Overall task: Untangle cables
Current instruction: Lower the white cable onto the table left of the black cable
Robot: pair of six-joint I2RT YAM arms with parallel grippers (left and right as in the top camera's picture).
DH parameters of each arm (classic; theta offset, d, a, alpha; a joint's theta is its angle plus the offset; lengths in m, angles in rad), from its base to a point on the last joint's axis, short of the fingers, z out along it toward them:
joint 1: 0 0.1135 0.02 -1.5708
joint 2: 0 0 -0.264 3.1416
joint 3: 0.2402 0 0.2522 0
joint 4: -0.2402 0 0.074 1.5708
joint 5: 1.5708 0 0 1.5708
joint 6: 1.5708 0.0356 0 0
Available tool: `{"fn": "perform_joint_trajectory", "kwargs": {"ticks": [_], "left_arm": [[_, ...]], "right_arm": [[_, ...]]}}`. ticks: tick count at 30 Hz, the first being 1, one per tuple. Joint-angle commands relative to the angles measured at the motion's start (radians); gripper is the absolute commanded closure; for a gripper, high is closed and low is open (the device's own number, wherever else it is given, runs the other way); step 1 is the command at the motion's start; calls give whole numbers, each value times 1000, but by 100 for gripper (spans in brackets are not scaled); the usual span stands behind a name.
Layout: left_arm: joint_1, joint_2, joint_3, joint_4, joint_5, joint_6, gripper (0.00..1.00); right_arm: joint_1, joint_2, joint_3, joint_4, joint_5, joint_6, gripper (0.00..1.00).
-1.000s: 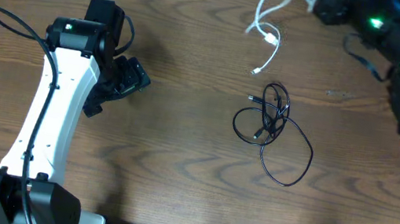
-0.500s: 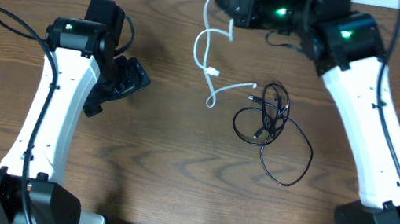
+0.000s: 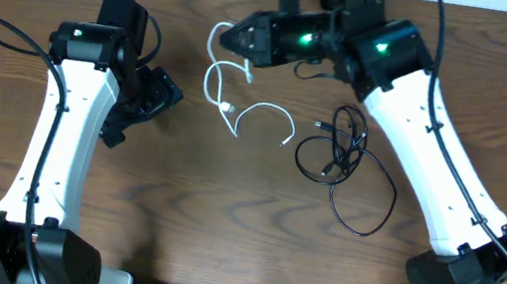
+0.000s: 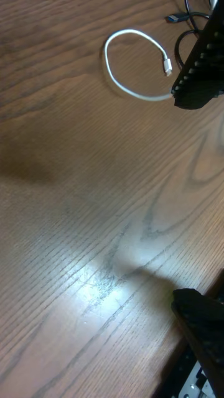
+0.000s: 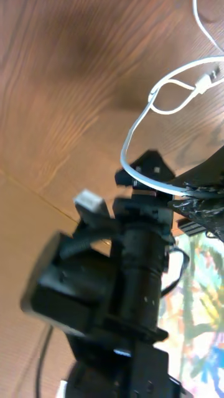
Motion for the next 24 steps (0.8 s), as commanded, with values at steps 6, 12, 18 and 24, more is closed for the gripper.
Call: {"fn": "perform_joint_trajectory", "kwargs": {"ticks": [6, 12, 18, 24], "left_arm": [[3, 2, -6, -2, -18, -2, 2], [3, 2, -6, -15, -11, -2, 2], [-8, 2, -6, -74, 24, -1, 2], [-91, 2, -6, -81, 26, 6, 2]], "right_arm": [[12, 1, 5, -89, 53, -130, 65], [10, 1, 5, -225, 154, -218, 39], [12, 1, 5, -346, 447, -218, 1], [10, 1, 5, -398, 567, -218, 1]]}}
